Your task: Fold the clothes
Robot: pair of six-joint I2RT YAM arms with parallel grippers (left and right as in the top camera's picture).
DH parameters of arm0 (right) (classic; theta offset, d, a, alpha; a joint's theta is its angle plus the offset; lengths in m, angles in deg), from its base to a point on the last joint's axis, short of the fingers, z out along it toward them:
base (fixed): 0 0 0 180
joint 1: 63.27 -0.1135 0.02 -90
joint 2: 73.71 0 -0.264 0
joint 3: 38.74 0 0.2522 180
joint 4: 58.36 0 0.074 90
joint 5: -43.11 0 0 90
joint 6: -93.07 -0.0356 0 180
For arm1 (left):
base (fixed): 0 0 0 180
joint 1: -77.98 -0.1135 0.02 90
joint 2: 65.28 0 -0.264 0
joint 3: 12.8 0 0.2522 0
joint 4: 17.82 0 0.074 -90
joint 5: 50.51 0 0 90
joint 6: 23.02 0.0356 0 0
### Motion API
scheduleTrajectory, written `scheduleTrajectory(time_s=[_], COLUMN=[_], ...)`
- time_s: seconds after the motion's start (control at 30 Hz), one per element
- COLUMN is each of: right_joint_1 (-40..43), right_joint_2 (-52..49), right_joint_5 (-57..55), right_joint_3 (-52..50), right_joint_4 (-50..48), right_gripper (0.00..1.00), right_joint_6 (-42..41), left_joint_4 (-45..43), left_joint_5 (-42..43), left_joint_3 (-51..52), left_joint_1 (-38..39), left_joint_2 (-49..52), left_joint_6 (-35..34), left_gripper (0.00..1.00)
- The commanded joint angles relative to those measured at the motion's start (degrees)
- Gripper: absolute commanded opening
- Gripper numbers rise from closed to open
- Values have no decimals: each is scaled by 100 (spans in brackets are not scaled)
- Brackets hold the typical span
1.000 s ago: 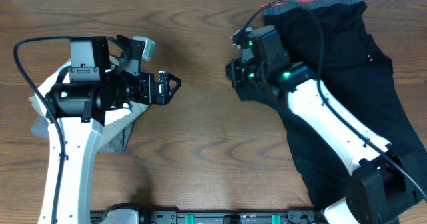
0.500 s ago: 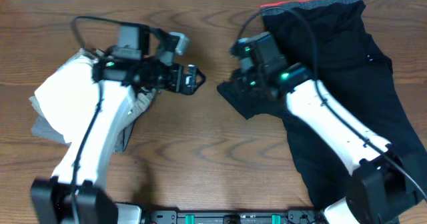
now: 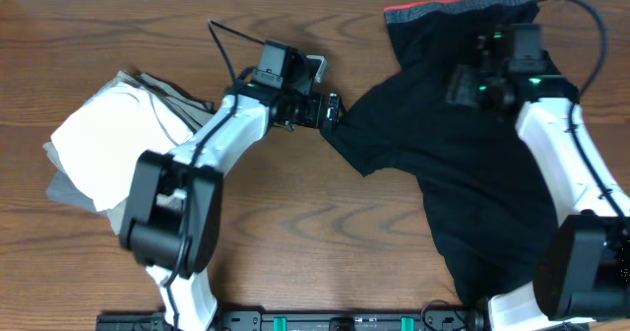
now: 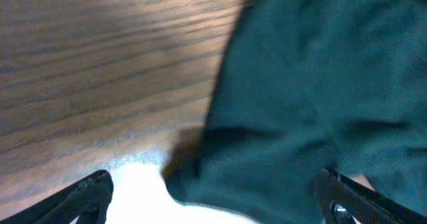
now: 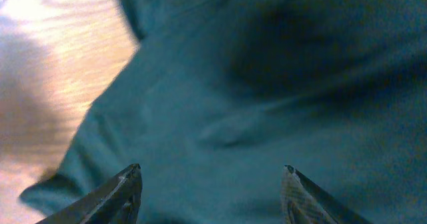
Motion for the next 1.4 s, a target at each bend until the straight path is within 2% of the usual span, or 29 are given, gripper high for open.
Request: scheduleTrajectory(time_s=[0.0,0.17,0.4,0.63,0.7,0.77,0.8,0.87,1.0,1.2,1.27,1.37], right_joint_1=[356,654,680,680,680,682,680,682,682,708,752,833], right_joint_2=[24,22,22,22,22,15,13,2,-114,-741,-1003,-1281], right_joint_5=[52,50,46,-48,-138,-195,-195,-197,-348,-424,-422,-308], right_joint_3=[57,44,37,37,37,35,35,28,24,24,26,24], right_joint_4=[-68,-83,-87,-184,-229,-323,-385,-522,-866,-1547,-1646,-1657], right_gripper=[65,68,72,74,67,42,26,16,12,11,8,4], right_joint_6=[37,133,136,136,136,136,136,136,133,37,-118,-280], left_joint_4=[-122,-212,-361,295,553,874,1036,1338,2033,2824,2933,2647], left_joint_5=[-219,-214,-205,-170,-173,-173,-173,-184,-382,-1322,-1650,-1600], left_joint_3=[-96,-96,-96,-96,-96,-96,-96,-98,-98,-98,-96,-96], left_joint_1=[50,136,361,629,673,675,671,645,586,566,555,562], left_joint_2=[374,789,876,876,870,835,811,741,525,31,-166,-409], left_joint_6=[-396,-466,-509,-501,-503,-503,-503,-503,-503,-551,-710,-717], left_gripper=[98,98,98,98,98,98,98,98,98,98,98,98])
